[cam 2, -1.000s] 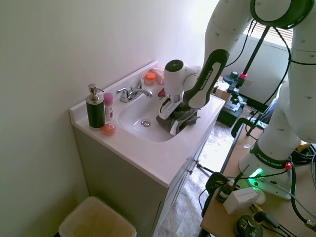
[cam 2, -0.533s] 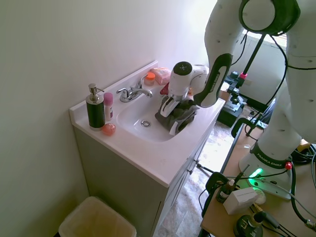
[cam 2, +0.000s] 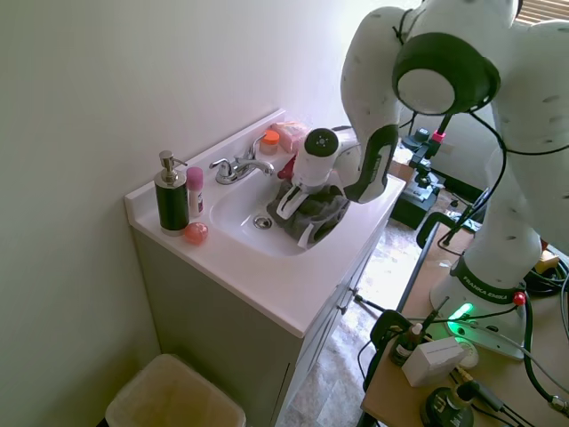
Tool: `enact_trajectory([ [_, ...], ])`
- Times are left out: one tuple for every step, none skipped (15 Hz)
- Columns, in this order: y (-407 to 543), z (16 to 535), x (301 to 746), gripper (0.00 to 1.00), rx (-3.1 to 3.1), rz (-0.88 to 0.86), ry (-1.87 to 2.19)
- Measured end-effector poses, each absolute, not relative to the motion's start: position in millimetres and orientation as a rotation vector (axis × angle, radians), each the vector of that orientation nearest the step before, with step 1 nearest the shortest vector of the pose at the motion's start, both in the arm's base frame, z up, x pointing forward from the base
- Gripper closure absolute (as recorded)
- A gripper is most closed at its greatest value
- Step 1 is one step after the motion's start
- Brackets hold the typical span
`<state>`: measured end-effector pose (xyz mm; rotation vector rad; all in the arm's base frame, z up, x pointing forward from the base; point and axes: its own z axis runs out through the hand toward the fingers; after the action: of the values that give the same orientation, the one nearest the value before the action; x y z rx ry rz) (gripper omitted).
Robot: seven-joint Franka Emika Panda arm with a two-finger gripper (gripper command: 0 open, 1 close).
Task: Clean the sink
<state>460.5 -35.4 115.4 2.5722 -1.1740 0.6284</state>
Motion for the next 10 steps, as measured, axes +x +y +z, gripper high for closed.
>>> enact_trajectory([
  [-33, 113, 463, 1.00, 2.569, 0.643, -1.176],
  [-32, 111, 465, 1.00, 2.566, 0.652, -1.184],
  [-32, 111, 465, 1.00, 2.567, 0.656, -1.189],
  [-32, 110, 465, 1.00, 2.569, 0.661, -1.197],
  [-32, 110, 465, 1.00, 2.570, 0.666, -1.208],
  [-32, 109, 466, 1.00, 2.571, 0.672, -1.218],
  [-31, 108, 466, 1.00, 2.572, 0.674, -1.226],
  [-29, 108, 466, 1.00, 2.572, 0.676, -1.236],
  [-25, 107, 466, 1.00, 2.575, 0.676, -1.247],
  [-18, 105, 467, 1.00, 2.584, 0.674, -1.263],
])
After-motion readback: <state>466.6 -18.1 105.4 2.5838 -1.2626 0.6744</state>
